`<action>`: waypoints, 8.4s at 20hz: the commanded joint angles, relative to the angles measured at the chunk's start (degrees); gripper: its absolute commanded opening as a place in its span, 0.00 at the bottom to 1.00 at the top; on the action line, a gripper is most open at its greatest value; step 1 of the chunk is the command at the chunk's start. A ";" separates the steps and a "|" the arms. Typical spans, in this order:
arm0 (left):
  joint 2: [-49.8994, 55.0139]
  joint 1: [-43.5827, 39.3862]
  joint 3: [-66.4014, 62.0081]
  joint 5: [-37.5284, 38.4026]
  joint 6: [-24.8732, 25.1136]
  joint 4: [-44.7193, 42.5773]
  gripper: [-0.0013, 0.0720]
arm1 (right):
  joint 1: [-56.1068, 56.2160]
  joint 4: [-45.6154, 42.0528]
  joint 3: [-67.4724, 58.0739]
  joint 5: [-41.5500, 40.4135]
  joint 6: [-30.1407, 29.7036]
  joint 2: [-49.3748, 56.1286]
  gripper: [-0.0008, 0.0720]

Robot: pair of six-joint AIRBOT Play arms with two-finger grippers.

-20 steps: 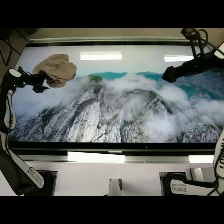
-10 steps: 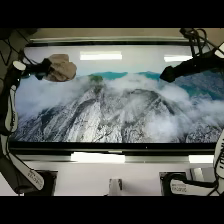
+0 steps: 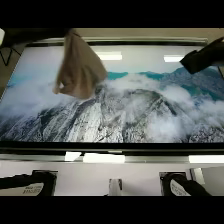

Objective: Fold the shirts.

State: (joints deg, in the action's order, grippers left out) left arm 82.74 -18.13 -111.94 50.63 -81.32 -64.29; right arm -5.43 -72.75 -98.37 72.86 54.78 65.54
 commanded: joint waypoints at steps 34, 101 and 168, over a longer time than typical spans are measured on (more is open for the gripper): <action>12.35 2.03 44.09 5.44 -7.23 11.43 0.07 | 0.07 10.29 51.19 5.42 -10.10 3.21 0.97; -3.85 -15.63 75.19 -16.94 -4.33 45.46 0.83 | 19.56 -1.77 53.44 3.19 9.75 -10.29 0.05; 5.84 8.70 42.62 14.84 -14.60 12.83 1.00 | 19.56 -12.37 -15.19 13.55 5.16 28.15 0.05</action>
State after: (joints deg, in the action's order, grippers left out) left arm 93.76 -7.81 -84.55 76.20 -94.32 -58.39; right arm 14.09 -87.13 -113.58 86.13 60.53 93.65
